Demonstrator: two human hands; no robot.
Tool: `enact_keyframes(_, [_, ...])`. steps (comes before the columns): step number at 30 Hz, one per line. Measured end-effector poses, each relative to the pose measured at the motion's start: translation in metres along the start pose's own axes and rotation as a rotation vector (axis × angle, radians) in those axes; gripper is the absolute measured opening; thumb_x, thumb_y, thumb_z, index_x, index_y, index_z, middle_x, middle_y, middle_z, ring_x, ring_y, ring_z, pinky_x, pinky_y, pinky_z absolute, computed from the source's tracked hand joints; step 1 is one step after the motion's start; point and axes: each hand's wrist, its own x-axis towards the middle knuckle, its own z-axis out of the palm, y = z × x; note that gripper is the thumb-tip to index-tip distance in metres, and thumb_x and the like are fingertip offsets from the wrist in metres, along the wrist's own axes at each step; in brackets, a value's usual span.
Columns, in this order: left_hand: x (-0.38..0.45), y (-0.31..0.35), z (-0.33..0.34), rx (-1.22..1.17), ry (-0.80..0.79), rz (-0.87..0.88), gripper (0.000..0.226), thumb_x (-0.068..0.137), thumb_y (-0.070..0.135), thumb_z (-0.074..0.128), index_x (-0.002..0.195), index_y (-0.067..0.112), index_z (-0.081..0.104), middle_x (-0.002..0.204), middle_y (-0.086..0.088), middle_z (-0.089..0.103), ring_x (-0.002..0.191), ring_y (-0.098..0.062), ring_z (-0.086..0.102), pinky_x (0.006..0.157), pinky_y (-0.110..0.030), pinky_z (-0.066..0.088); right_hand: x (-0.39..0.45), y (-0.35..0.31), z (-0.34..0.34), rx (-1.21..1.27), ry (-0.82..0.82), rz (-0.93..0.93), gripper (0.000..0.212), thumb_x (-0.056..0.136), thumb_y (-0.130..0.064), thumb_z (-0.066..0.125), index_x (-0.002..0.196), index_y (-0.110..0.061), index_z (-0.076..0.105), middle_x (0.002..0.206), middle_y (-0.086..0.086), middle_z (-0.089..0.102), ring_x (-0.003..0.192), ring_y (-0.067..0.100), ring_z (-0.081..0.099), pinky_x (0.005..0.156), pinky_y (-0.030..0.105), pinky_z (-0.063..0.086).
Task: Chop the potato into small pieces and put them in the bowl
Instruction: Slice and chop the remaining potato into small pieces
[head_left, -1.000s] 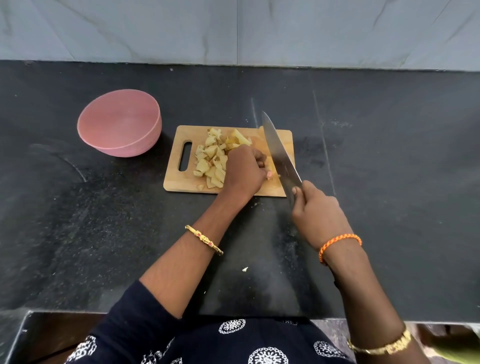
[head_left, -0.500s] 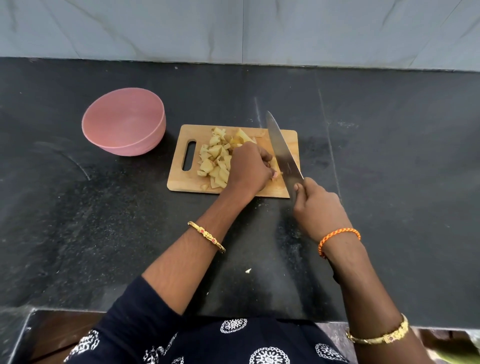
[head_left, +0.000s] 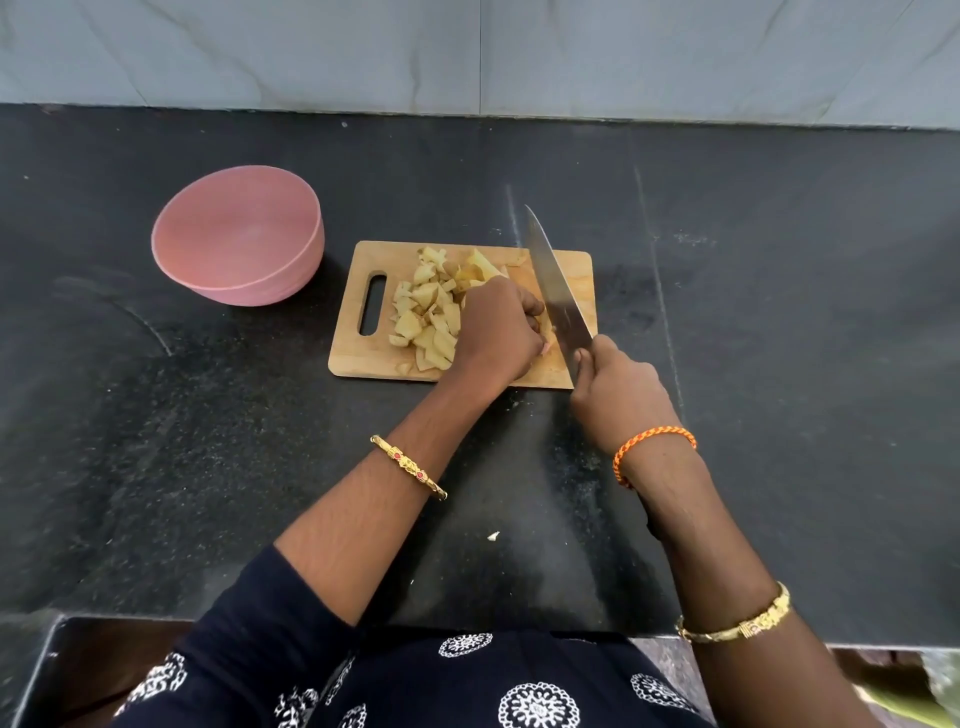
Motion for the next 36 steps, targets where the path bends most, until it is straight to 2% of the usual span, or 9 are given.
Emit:
enact_keyframes(6, [-0.002, -0.001, -0.001, -0.041, -0.004, -0.016, 0.043, 0.071, 0.003, 0.078, 0.113, 0.003, 0.066, 0.095, -0.006, 0.071, 0.080, -0.008, 0.062, 0.074, -0.015, 0.047, 0.000, 0.001, 0.004, 0.004, -0.019, 0.011, 0.027, 0.102, -0.028, 0.032, 0.113, -0.008, 0.046, 0.084, 0.012, 0.048, 0.073, 0.028, 0.050, 0.066, 0.034, 0.042])
enact_keyframes(10, [-0.004, -0.001, -0.004, -0.096, -0.033, 0.000, 0.024, 0.072, -0.006, 0.073, 0.096, -0.002, 0.071, 0.066, 0.004, 0.061, 0.075, -0.013, 0.062, 0.078, -0.028, 0.053, -0.012, 0.011, 0.012, 0.049, -0.070, 0.035, 0.026, 0.100, -0.030, 0.033, 0.105, -0.009, 0.046, 0.087, 0.017, 0.052, 0.081, 0.039, 0.056, 0.074, 0.042, 0.050])
enact_keyframes(14, [-0.006, -0.003, -0.003, -0.082, 0.018, 0.032, 0.028, 0.072, -0.002, 0.076, 0.099, 0.003, 0.072, 0.080, -0.004, 0.069, 0.080, -0.015, 0.066, 0.080, -0.025, 0.055, -0.012, 0.018, 0.007, 0.040, -0.130, 0.030, 0.026, 0.101, -0.029, 0.032, 0.106, -0.008, 0.047, 0.090, 0.019, 0.053, 0.080, 0.036, 0.053, 0.069, 0.033, 0.040])
enact_keyframes(19, [-0.007, -0.006, 0.001, -0.115, 0.051, 0.029, 0.028, 0.070, -0.002, 0.077, 0.097, 0.004, 0.072, 0.080, -0.004, 0.069, 0.079, -0.017, 0.067, 0.081, -0.030, 0.056, -0.022, 0.026, -0.001, 0.006, -0.207, 0.010, 0.025, 0.101, -0.030, 0.032, 0.104, -0.011, 0.048, 0.093, 0.017, 0.059, 0.082, 0.031, 0.060, 0.070, 0.035, 0.047])
enact_keyframes(23, [-0.007, -0.006, -0.002, -0.090, 0.016, 0.037, 0.033, 0.071, -0.001, 0.076, 0.104, 0.002, 0.070, 0.080, -0.002, 0.066, 0.082, -0.016, 0.066, 0.080, -0.023, 0.053, -0.038, 0.029, -0.006, 0.016, -0.113, 0.001, 0.023, 0.101, -0.031, 0.031, 0.087, -0.017, 0.042, 0.083, 0.013, 0.055, 0.077, 0.033, 0.054, 0.066, 0.032, 0.039])
enact_keyframes(27, [-0.008, -0.001, -0.009, 0.146, -0.007, 0.110, 0.038, 0.078, -0.002, 0.069, 0.115, 0.006, 0.065, 0.101, -0.008, 0.069, 0.093, -0.018, 0.063, 0.076, -0.018, 0.042, -0.034, 0.027, -0.017, 0.179, 0.026, -0.010, 0.033, 0.100, -0.028, 0.034, 0.070, -0.015, 0.034, 0.065, 0.001, 0.042, 0.078, 0.029, 0.044, 0.066, 0.033, 0.036])
enact_keyframes(31, [-0.001, 0.014, -0.021, 0.532, -0.043, 0.352, 0.040, 0.087, -0.004, 0.053, 0.121, 0.015, 0.062, 0.116, -0.008, 0.063, 0.107, -0.023, 0.056, 0.082, -0.028, 0.045, -0.017, 0.036, -0.014, 0.266, 0.011, 0.040, 0.034, 0.099, -0.030, 0.035, 0.072, -0.011, 0.040, 0.072, 0.013, 0.055, 0.078, 0.030, 0.050, 0.070, 0.042, 0.051])
enact_keyframes(33, [0.012, 0.018, -0.027, 0.654, -0.169, 0.503, 0.047, 0.087, -0.005, 0.052, 0.127, 0.020, 0.058, 0.123, -0.006, 0.057, 0.116, -0.024, 0.046, 0.085, -0.030, 0.043, -0.012, 0.040, -0.010, 0.297, 0.031, 0.060, 0.034, 0.099, -0.030, 0.036, 0.072, -0.010, 0.042, 0.074, 0.015, 0.057, 0.082, 0.034, 0.054, 0.074, 0.047, 0.053])
enact_keyframes(36, [0.032, 0.019, -0.027, 0.727, -0.443, 0.606, 0.057, 0.083, -0.006, 0.058, 0.130, 0.025, 0.054, 0.126, 0.000, 0.054, 0.118, -0.020, 0.040, 0.098, -0.034, 0.040, -0.009, 0.043, -0.009, 0.347, 0.071, 0.077, 0.035, 0.099, -0.031, 0.036, 0.071, -0.009, 0.042, 0.073, 0.015, 0.057, 0.083, 0.035, 0.055, 0.070, 0.043, 0.052])
